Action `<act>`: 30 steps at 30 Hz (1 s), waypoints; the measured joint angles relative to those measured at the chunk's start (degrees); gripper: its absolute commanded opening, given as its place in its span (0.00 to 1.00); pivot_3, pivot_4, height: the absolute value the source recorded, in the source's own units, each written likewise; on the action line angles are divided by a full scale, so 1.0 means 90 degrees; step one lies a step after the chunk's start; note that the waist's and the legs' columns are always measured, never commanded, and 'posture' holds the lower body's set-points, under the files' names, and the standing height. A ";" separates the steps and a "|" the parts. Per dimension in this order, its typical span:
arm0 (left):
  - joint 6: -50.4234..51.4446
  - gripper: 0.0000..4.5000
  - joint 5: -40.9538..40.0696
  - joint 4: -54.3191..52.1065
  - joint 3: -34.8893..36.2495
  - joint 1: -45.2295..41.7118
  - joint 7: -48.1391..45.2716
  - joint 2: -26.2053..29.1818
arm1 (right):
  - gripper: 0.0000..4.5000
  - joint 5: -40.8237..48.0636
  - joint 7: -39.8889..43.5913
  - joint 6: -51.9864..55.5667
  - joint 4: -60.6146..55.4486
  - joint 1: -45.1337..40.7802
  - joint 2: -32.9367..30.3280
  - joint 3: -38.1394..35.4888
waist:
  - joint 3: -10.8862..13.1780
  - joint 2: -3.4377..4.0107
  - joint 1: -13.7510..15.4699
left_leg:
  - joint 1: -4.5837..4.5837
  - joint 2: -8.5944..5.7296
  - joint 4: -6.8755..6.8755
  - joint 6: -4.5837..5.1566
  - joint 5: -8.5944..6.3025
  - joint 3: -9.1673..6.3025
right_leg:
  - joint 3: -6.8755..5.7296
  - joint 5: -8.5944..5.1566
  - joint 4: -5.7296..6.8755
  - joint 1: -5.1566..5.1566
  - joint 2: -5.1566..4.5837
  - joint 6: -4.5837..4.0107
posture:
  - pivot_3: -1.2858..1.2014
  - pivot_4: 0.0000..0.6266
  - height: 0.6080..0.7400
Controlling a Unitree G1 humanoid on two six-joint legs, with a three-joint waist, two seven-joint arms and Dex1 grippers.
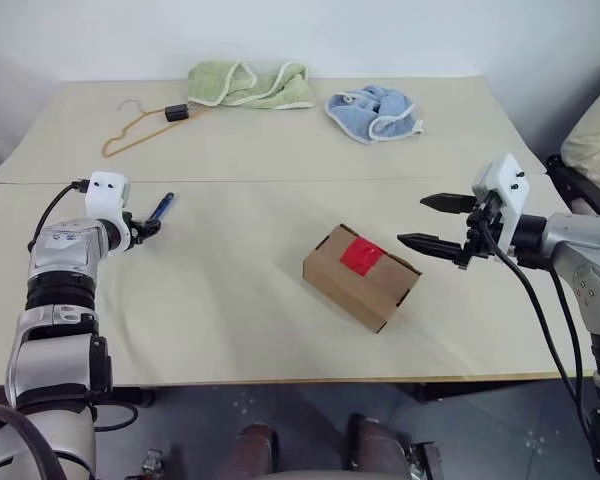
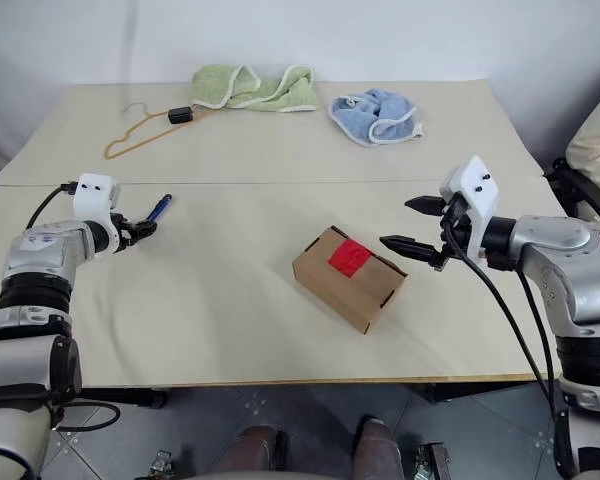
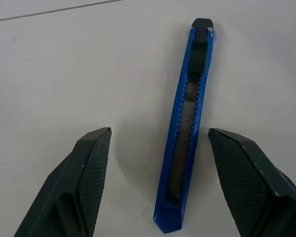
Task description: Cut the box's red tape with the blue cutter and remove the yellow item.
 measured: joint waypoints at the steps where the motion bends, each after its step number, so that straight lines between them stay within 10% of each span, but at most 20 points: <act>1: 0.0001 0.66 0.0013 0.0042 -0.0016 -0.0032 -0.0006 0.0003 | 1.00 0.0002 -0.0015 0.0037 -0.0040 0.0017 -0.0009 -0.0006 | 0.0000 0.0000 0.0000 | 0.0001 0.0000 0.0000 0.0000 0.0000 0.0000 | 0.0001 0.0000 0.0001 0.0000 0.0000 0.0000 | 0.52 0.24 1.00; 4: 0.0013 0.48 0.0013 0.0247 -0.0079 -0.0173 -0.0121 0.0003 | 1.00 0.0003 -0.0063 0.0096 -0.0104 0.0088 -0.0028 -0.0024 | 0.0000 0.0000 -0.0003 | 0.0003 0.0000 0.0000 0.0000 0.0000 0.0002 | 0.0002 0.0000 0.0003 0.0000 0.0000 0.0000 | 0.52 0.24 1.00; 15: 0.0269 0.48 0.0014 0.0381 -0.0198 -0.0317 -0.0432 0.0047 | 1.00 0.0005 -0.0174 0.0189 -0.0252 0.0147 -0.0068 -0.0053 | 0.0000 0.0000 -0.0001 | 0.0008 0.0000 0.0002 -0.0001 0.0000 0.0009 | 0.0011 0.0000 0.0009 0.0000 0.0000 0.0000 | 0.52 0.24 1.00; 20: 0.0325 0.24 0.0011 0.0377 -0.0227 -0.0317 -0.0523 0.0063 | 1.00 0.0005 -0.0199 0.0189 -0.0274 0.0166 -0.0068 -0.0053 | -0.0001 0.0000 -0.0005 | 0.0015 0.0000 0.0001 -0.0001 0.0000 0.0015 | 0.0019 0.0000 0.0012 0.0000 0.0000 0.0000 | 0.52 0.24 1.00; 30: 0.0418 0.11 0.0015 0.0406 -0.0252 -0.0312 -0.0491 0.0124 | 1.00 0.0005 -0.0211 0.0187 -0.0276 0.0226 -0.0068 -0.0053 | 0.0000 -0.0001 -0.0030 | 0.0058 0.0001 -0.0010 0.0001 -0.0001 0.0063 | 0.0070 0.0000 0.0037 0.0001 0.0001 0.0000 | 0.52 0.24 1.00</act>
